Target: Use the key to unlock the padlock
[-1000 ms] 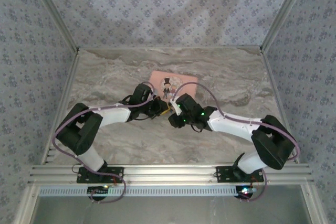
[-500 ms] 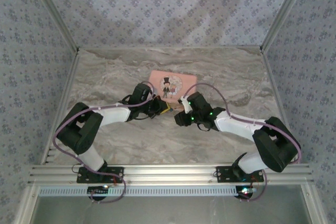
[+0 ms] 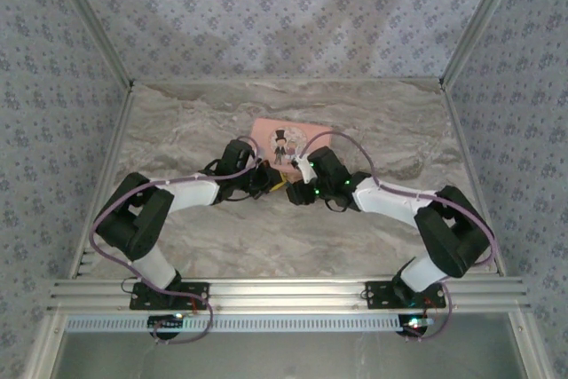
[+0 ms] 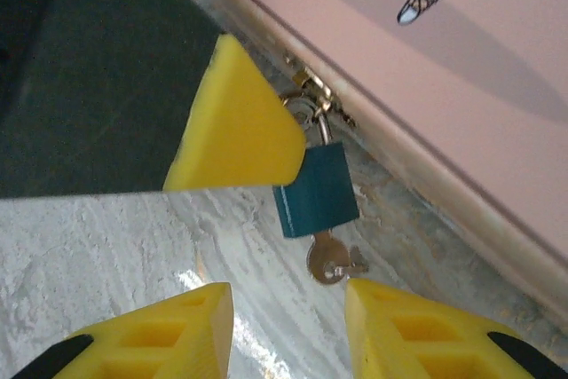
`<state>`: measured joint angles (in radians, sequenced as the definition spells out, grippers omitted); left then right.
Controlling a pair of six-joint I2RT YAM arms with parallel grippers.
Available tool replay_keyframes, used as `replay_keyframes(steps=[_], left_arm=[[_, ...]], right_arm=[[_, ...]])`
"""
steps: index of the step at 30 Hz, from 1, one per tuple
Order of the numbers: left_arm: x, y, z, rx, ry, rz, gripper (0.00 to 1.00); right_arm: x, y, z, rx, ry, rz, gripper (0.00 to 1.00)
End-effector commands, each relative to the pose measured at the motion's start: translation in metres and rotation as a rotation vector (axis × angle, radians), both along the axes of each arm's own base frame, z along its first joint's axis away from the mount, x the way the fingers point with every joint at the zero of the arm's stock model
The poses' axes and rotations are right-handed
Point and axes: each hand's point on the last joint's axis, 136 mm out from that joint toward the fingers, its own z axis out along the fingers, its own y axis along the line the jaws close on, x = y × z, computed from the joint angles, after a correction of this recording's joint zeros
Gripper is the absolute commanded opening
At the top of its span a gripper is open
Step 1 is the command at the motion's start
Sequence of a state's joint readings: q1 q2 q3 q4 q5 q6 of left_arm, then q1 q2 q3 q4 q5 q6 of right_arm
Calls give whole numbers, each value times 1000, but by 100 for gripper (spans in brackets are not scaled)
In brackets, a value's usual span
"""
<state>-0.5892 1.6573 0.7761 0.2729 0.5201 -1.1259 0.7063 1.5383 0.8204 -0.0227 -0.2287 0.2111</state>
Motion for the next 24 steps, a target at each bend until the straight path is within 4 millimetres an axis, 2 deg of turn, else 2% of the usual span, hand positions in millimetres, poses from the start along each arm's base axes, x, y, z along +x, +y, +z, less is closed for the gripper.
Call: replay_keyframes(steps=[1,13,16,19,24], left_arm=[[-11,5,-18,-3,111,0,0],[-7,3,-9,-32,106,-3,0],[-8,2,-8,-38,107,-8,0],[-8,2,-8,-40,106,-11,0],[-9,2,-9,-38,110,-11,0]], right_arm=[[10,0,-1,-63,-38,15,42],[19,2,-14,-137,-54,35,43],[22,3,-16,-145,-56,39,40],[24,6,-12,-140,-65,48,35],[26,5,-10,-153,-77,50,36]])
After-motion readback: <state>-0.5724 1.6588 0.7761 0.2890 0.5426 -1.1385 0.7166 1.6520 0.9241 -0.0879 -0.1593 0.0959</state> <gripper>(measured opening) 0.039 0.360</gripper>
